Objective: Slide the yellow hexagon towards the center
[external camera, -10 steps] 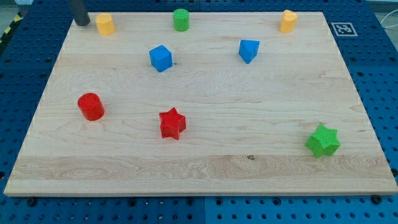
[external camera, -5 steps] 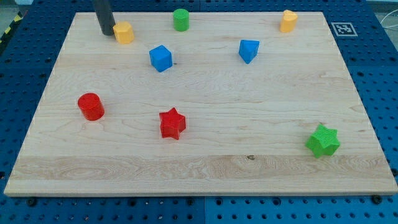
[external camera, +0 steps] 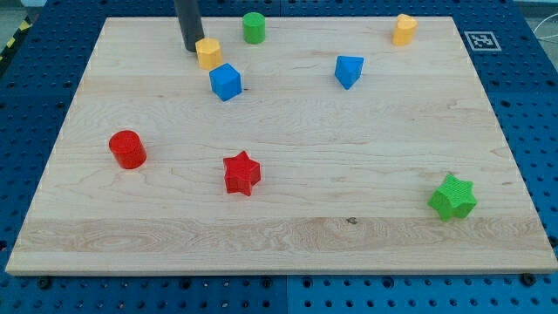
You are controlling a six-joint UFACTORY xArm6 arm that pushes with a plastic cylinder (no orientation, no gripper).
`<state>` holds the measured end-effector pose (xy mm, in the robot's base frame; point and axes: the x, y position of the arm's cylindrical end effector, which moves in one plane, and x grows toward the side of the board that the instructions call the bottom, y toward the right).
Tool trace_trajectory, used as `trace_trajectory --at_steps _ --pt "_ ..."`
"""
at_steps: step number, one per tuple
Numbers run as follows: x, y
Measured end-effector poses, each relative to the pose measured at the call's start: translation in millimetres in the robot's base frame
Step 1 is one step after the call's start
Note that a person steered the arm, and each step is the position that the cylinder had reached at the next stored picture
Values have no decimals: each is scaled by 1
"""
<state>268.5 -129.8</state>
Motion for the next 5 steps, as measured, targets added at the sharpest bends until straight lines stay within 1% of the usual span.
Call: trace_trajectory --at_steps 2,4,5 --pt "28 12" --pt "33 47" --pt "33 82"
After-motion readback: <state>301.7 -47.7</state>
